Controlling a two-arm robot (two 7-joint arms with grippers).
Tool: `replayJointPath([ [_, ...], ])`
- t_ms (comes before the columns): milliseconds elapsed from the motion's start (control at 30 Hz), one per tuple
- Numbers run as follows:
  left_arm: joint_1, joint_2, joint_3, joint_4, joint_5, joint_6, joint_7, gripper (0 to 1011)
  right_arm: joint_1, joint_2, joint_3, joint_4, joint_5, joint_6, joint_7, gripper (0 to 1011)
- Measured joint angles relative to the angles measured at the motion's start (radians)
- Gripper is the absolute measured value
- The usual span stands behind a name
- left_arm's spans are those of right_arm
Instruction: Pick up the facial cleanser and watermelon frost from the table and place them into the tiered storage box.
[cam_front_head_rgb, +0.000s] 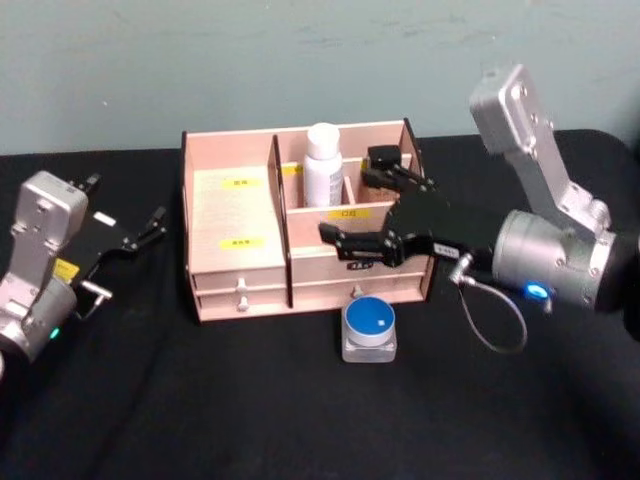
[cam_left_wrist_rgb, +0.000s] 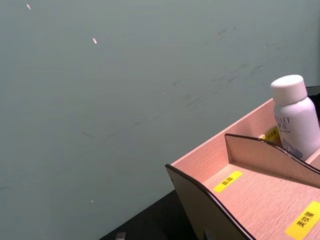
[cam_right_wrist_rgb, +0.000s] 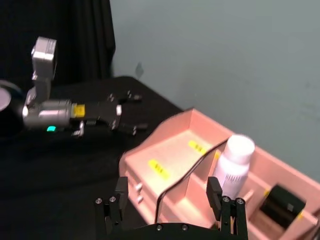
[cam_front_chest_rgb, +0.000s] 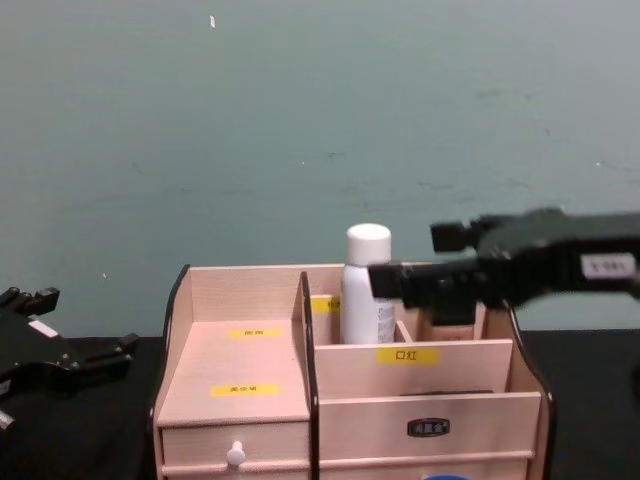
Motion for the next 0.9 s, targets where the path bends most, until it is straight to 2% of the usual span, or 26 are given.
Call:
replayJointPath([
  [200, 0.000, 0.000, 0.000, 0.000, 0.000, 0.000, 0.000, 1010, -0.088, 0.069, 0.011, -0.083, 0.010, 0.028, -0.031, 1000],
  [433, 0.000, 0.000, 0.000, 0.000, 0.000, 0.000, 0.000, 1010, -0.186, 0.124, 0.022, -0.129, 0.015, 0.035, -0.055, 1000],
  [633, 0.000, 0.000, 0.000, 0.000, 0.000, 0.000, 0.000, 1010, -0.237, 0.149, 0.021, -0.119, -0.001, 0.046, -0.069, 1000],
  [900, 0.000, 0.000, 0.000, 0.000, 0.000, 0.000, 0.000, 1010, -0.242, 0.139, 0.009, -0.066, -0.047, 0.050, -0.072, 1000],
])
